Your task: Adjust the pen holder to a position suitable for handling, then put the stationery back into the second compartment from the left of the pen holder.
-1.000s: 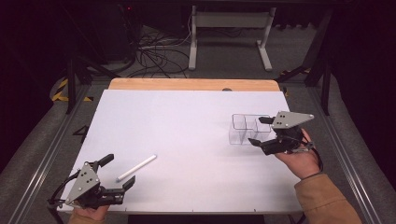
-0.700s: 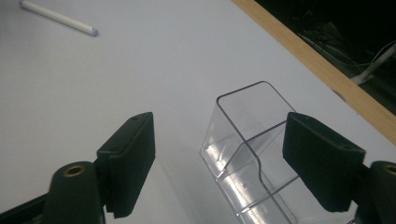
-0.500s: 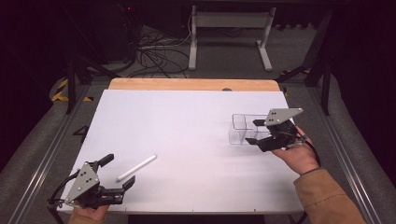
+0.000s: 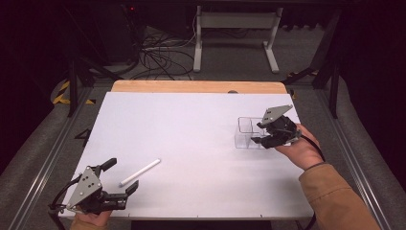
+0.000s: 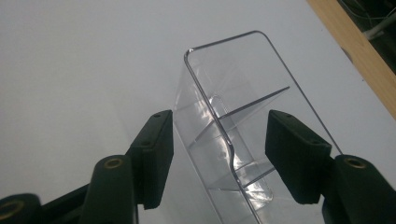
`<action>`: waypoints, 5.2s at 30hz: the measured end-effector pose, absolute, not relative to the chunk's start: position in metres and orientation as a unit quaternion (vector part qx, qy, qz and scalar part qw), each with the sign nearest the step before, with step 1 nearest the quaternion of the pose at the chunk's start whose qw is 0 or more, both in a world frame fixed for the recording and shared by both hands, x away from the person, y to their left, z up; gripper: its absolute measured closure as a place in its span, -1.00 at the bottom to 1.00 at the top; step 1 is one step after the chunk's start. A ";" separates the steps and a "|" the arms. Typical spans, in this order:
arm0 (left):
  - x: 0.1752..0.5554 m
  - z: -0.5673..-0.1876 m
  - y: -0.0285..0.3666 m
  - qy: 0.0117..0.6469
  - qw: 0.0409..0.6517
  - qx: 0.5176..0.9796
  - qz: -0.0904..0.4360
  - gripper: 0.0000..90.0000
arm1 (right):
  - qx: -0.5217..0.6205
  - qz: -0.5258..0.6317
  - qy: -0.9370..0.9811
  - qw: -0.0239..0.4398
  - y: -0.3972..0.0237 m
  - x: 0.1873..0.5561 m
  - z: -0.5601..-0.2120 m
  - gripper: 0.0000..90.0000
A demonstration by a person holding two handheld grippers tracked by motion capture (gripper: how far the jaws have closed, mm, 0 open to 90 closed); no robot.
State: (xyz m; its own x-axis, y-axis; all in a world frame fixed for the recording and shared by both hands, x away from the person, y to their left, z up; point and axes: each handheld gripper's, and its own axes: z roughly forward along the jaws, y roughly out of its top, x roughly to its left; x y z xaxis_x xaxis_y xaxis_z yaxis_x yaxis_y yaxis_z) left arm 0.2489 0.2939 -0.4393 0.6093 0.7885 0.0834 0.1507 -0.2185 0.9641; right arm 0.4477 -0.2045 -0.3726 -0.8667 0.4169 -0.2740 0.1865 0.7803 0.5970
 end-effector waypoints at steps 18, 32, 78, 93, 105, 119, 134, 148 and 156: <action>0.249 -0.439 0.294 0.326 0.533 0.721 0.298 -0.92 | 0.167 0.238 0.941 0.173 -0.200 0.469 -0.388 0.10; 0.249 -0.440 0.294 0.326 0.533 0.722 0.298 -0.92 | 0.159 0.210 0.952 0.157 -0.193 0.474 -0.400 0.26; 0.249 -0.439 0.295 0.321 0.534 0.721 0.304 -0.92 | 0.036 0.231 0.968 0.093 -0.093 0.447 -0.370 0.92; 0.248 -0.438 0.297 0.320 0.534 0.721 0.304 -0.92 | -0.015 0.216 0.974 0.061 -0.027 0.443 -0.385 0.92; 0.248 -0.439 0.296 0.322 0.535 0.720 0.301 -0.92 | -0.025 0.201 0.977 0.061 -0.016 0.442 -0.390 0.92; 0.248 -0.439 0.296 0.322 0.535 0.721 0.301 -0.92 | -0.040 0.203 0.977 0.057 -0.015 0.442 -0.393 0.92; 0.249 -0.439 0.296 0.323 0.535 0.721 0.300 -0.92 | -0.016 0.253 0.965 0.063 -0.027 0.441 -0.381 0.44; 0.255 -0.439 0.294 0.323 0.536 0.724 0.291 -0.93 | 0.045 0.356 0.927 0.104 -0.058 0.427 -0.355 -0.58; 0.256 -0.438 0.294 0.322 0.536 0.725 0.289 -0.93 | 0.063 0.396 0.906 0.132 -0.075 0.416 -0.343 -0.83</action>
State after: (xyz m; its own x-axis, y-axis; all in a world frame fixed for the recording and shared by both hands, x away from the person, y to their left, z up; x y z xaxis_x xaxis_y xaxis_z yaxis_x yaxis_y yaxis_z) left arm 0.2561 0.2939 -0.4380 0.6254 0.7768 0.0743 0.1558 -0.2176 0.9635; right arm 0.4157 -0.0752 -0.3431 -0.9571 0.2187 -0.1901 0.0090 0.6782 0.7348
